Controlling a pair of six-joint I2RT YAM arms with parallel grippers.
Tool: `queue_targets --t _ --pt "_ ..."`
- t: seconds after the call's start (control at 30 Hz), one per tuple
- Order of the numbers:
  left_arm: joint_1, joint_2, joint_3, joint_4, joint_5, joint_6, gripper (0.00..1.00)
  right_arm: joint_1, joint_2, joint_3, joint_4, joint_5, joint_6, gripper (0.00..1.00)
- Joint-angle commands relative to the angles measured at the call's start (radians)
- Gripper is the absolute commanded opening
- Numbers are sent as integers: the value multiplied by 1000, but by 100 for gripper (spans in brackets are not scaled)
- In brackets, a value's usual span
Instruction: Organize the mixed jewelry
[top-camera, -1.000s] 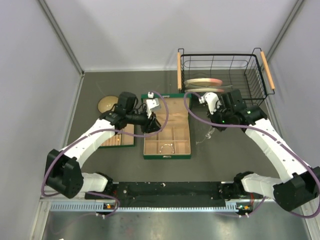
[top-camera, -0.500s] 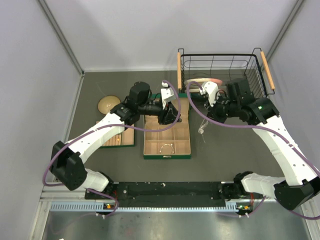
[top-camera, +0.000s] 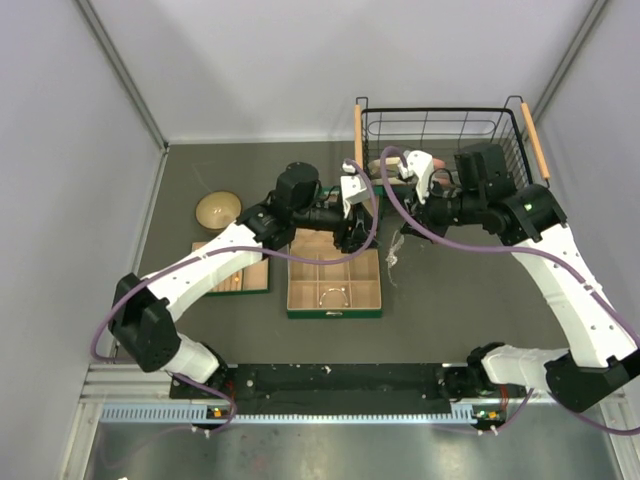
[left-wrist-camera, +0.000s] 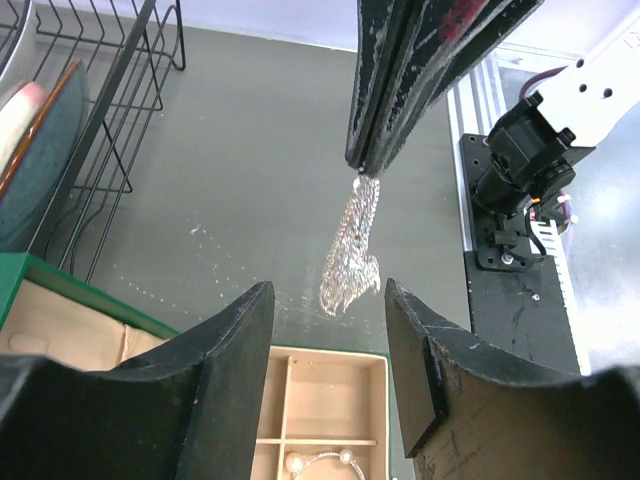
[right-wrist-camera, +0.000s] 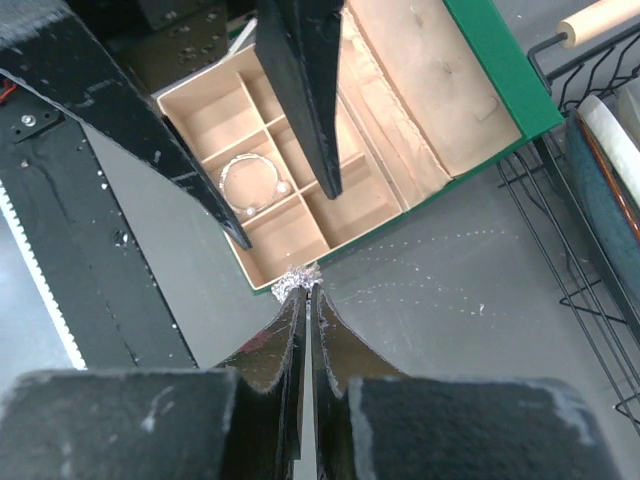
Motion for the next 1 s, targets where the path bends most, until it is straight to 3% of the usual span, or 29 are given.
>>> queue_targets --t 0.0,0.53,0.97 --pt "-19 11 63 47 29 10 54 16 0 63 -6 -67 16 0" --pt "-56 76 119 18 71 83 54 27 0 89 -32 -99 18 0" --pt "-56 96 118 19 91 85 36 28 -6 83 -35 -99 16 0"
